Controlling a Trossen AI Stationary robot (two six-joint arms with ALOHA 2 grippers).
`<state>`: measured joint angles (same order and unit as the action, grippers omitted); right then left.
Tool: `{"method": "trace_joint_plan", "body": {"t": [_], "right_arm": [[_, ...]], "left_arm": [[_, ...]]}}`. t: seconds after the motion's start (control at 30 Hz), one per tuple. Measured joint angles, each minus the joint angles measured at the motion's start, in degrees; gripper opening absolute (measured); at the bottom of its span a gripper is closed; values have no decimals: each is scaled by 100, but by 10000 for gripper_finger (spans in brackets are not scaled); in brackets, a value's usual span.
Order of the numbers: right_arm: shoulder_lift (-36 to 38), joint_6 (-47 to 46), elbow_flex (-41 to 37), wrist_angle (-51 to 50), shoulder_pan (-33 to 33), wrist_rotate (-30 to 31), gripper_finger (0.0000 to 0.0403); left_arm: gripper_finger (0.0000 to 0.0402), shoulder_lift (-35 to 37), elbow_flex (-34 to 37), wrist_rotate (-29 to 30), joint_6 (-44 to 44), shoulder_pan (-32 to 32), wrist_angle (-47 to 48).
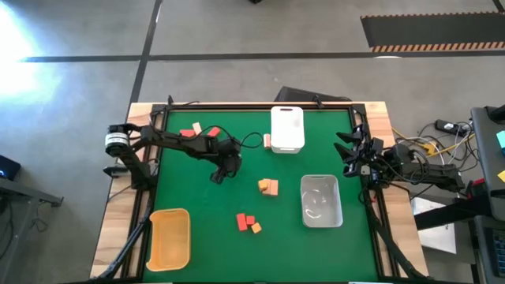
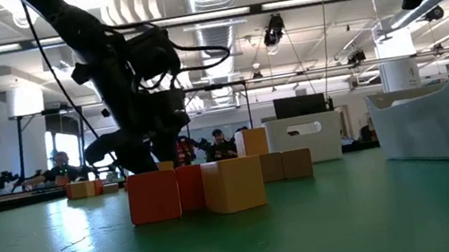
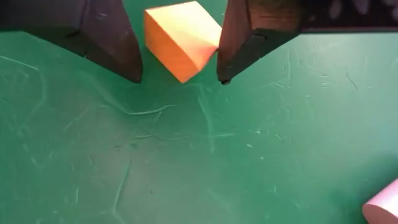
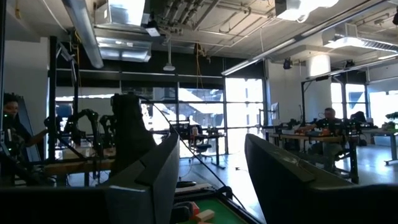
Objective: Sort & place blocks by color
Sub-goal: Put the yellow block into the white bin
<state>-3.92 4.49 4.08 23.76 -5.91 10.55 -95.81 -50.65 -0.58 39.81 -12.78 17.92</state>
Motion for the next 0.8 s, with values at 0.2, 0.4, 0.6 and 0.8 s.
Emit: {"method": "trace_joint_plan", "body": {"t": [0.2, 0.4, 0.6, 0.8], "right_arm": [[0, 0, 0, -33, 1, 3, 171], [0, 0, 0, -43, 1, 6, 171], [0, -5, 0, -53, 1, 4, 171], [0, -5, 0, -80, 1, 3, 171]], "left_arm": [[99, -4, 17, 282, -395, 2, -86], [24, 113, -42, 903, -1665, -6, -231], [1, 366, -42, 886, -1701, 22, -245], [7, 808, -23, 551, -1522, 22, -176]]}}
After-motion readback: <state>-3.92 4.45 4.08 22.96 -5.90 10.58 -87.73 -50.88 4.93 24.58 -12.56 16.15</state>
